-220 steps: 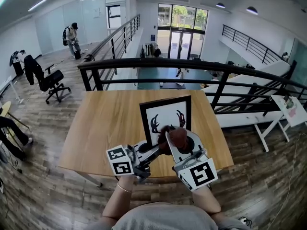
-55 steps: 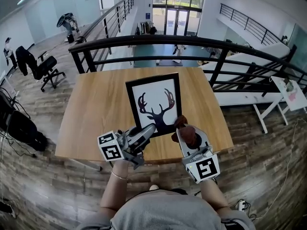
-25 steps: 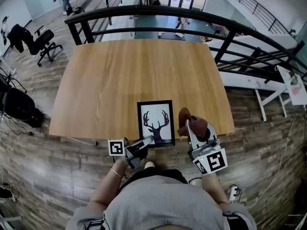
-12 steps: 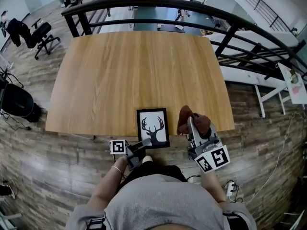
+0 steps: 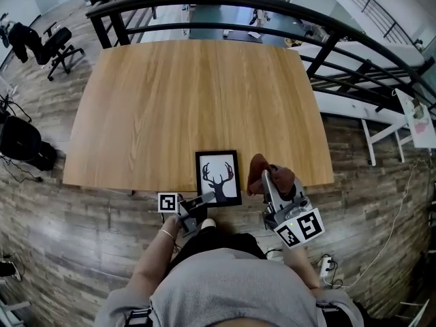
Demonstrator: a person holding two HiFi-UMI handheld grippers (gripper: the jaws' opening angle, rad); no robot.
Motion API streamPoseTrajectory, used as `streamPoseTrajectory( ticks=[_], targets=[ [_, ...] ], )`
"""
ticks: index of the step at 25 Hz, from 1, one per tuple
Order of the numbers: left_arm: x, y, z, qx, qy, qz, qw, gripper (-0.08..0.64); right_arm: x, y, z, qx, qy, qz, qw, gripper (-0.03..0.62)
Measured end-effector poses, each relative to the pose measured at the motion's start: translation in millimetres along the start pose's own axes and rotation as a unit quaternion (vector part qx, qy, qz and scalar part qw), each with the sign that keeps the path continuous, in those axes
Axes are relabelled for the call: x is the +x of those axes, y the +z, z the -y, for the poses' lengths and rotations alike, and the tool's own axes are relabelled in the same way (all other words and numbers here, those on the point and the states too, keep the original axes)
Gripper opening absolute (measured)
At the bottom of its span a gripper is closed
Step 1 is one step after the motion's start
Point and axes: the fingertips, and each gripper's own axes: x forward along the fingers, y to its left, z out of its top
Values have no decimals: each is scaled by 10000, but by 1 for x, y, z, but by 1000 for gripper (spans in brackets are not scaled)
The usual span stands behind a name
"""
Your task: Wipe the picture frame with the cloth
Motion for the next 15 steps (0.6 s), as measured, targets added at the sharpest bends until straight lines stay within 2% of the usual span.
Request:
streamPoseTrajectory(
  ticks=[7,8,9,10,11,15],
  targets=[
    [1,-3,2,321,253,-55,9991,22,1,-3,-10,-18,69,-99,9999,46],
    [1,-4,2,331,264,-77,9991,42,1,-2,-12,-28,88,-94,9999,46],
    [1,-5,4,386,231,-134,9989,106,1,-1,-14,-39,107,-85,9999,46],
    [0,-7,7,472,198,-208,9985,213,1,0,-16,-54,122,-76,9999,46],
    [-1,-9,9,548,198,-268,9979,251,1,1,-17,-70,129,-70,9999,46],
    [-12,-7,17,696,222,-212,9971,261,-2,1,-20,-73,99,-62,9999,46]
  ],
)
